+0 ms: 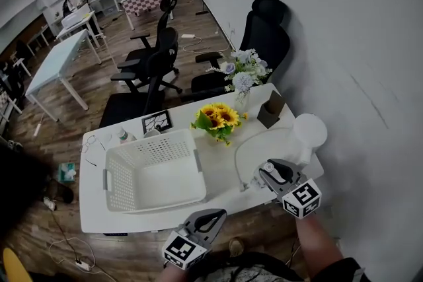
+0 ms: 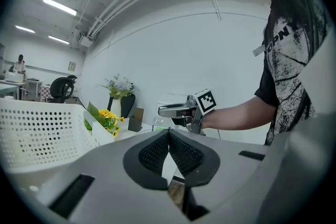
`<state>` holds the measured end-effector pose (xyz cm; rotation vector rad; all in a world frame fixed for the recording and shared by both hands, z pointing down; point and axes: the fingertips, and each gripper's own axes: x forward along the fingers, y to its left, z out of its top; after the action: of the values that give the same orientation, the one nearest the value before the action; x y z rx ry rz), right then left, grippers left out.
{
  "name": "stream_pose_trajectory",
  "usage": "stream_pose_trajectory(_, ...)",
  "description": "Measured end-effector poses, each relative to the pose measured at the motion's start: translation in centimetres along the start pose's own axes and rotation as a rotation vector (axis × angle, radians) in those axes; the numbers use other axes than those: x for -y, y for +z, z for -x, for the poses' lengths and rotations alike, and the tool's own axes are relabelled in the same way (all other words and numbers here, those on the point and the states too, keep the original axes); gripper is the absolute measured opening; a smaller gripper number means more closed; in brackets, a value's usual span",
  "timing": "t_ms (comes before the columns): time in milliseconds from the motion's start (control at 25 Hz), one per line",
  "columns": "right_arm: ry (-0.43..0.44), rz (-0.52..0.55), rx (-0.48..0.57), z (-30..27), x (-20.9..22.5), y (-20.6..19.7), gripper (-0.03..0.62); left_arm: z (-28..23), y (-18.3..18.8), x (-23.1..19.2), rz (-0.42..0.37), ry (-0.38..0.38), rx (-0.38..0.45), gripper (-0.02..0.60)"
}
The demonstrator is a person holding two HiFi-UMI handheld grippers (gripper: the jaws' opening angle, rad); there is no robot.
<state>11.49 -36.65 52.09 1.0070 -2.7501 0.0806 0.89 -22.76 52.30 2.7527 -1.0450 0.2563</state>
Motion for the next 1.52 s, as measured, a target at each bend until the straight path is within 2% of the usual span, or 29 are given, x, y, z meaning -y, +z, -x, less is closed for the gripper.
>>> stream_pose_trajectory(480,0.018,-0.022,-0.058,-1.5,0.6,-4.0,0.160,-1.1,-1.6,-0.1,0.027,0.022,-0.045,0.011)
stream_pose_trajectory(800,0.027,-0.014,-0.027,-1.5,0.4,-4.3,0.161,-1.9,-1.7,0.2,0.025,0.001,-0.051,0.011)
stream_pose_trajectory(1080,0.022,-0.005,-0.042,-1.7,0.3,-4.3,0.161,-2.1,-1.4,0.0,0.017,-0.011,-0.053,0.011)
stream_pose_trajectory(1240,0.020,0.022,-0.080,-1.6,0.2,-4.5,0.161,-2.2,-0.9,0.1,-0.010,-0.019,-0.057,0.011)
stream_pose_trajectory(1360,0.020,0.020,-0.100,-1.8,0.3,-4.4,0.163,-2.1,-0.7,-0.1,0.000,-0.014,-0.043,0.011)
stream_pose_trajectory(1440,0.021,0.023,-0.106,-1.9,0.2,-4.1,0.183,-2.1,-0.4,-0.2,0.008,-0.013,-0.028,0.011)
stream_pose_trajectory(1520,0.029,0.025,-0.102,-1.7,0.0,-3.7,0.206,-2.0,0.1,-0.3,-0.024,-0.014,-0.030,0.011)
